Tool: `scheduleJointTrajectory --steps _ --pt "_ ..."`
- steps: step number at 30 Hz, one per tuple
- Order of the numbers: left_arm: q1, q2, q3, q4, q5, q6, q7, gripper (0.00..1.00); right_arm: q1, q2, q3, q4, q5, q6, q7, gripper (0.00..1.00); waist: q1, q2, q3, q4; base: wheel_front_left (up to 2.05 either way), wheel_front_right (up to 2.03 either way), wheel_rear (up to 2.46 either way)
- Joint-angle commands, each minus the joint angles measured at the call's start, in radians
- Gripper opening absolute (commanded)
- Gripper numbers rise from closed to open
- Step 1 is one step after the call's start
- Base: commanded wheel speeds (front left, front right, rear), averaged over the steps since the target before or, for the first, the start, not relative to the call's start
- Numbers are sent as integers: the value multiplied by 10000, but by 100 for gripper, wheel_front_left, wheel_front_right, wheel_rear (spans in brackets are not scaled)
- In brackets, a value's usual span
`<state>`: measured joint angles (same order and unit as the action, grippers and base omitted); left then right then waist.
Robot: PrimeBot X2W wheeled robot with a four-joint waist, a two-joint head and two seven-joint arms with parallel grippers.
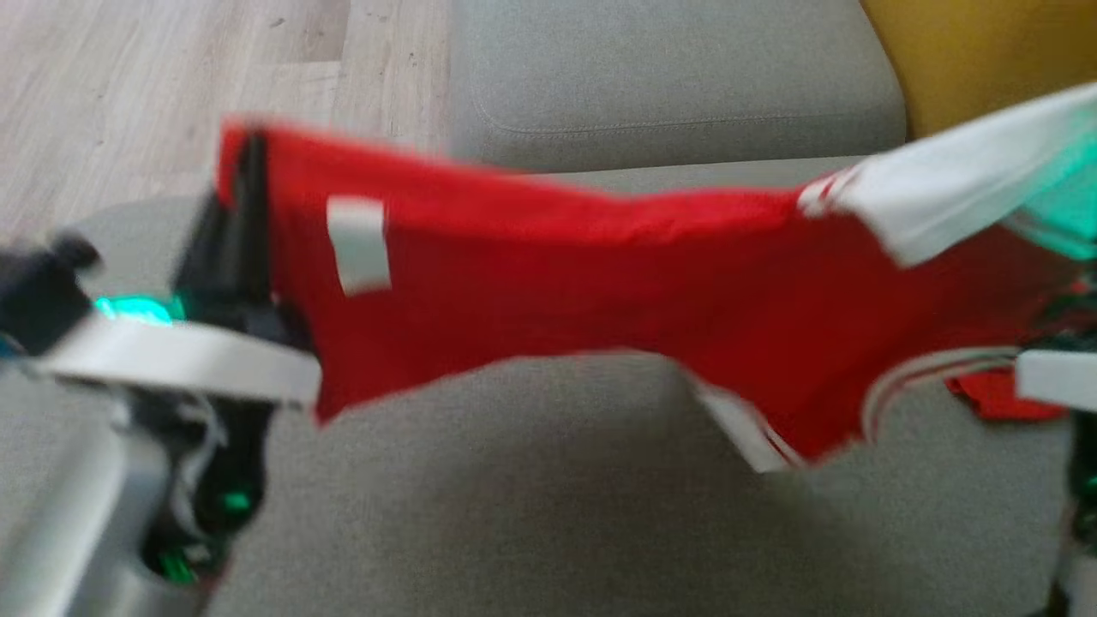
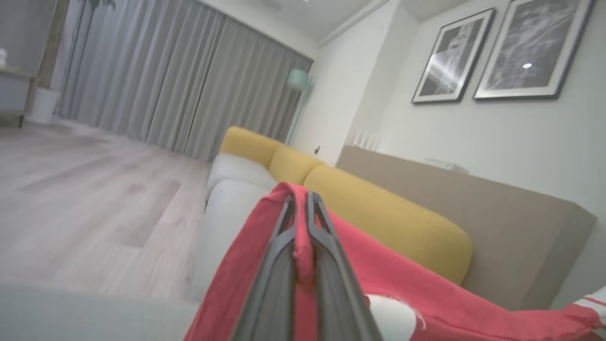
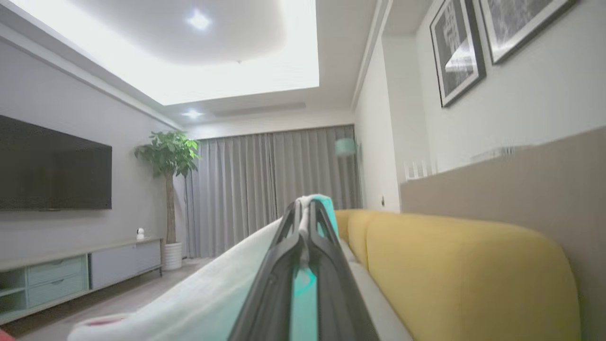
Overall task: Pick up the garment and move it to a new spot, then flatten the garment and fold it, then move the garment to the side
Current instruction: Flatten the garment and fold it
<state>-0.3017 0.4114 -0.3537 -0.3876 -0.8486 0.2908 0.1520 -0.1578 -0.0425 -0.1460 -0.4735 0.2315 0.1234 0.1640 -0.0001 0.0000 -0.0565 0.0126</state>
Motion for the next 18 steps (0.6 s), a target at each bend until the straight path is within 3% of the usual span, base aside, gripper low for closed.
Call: scheduleJointTrajectory --steps 1,9,14,18 --pt "-1057 499 528 -604 227 49 258 0 -661 -77 135 -699 -131 73 278 0 1 0 7 19 0 0 0" --pt "-2841 860 254 -802 467 58 1416 0 -1638 -102 -293 -1502 -184 73 1321 0 1 0 386 61 0 0 0" --pt "-3908 830 -87 126 640 -176 1812 0 -2568 -361 -149 -610 -230 73 1733 0 1 0 1291 24 0 0 0" --pt "-5217 835 -322 1508 1081 -534 1871 0 -4139 -710 154 834 -399 73 1514 0 1 0 2128 -69 0 0 0"
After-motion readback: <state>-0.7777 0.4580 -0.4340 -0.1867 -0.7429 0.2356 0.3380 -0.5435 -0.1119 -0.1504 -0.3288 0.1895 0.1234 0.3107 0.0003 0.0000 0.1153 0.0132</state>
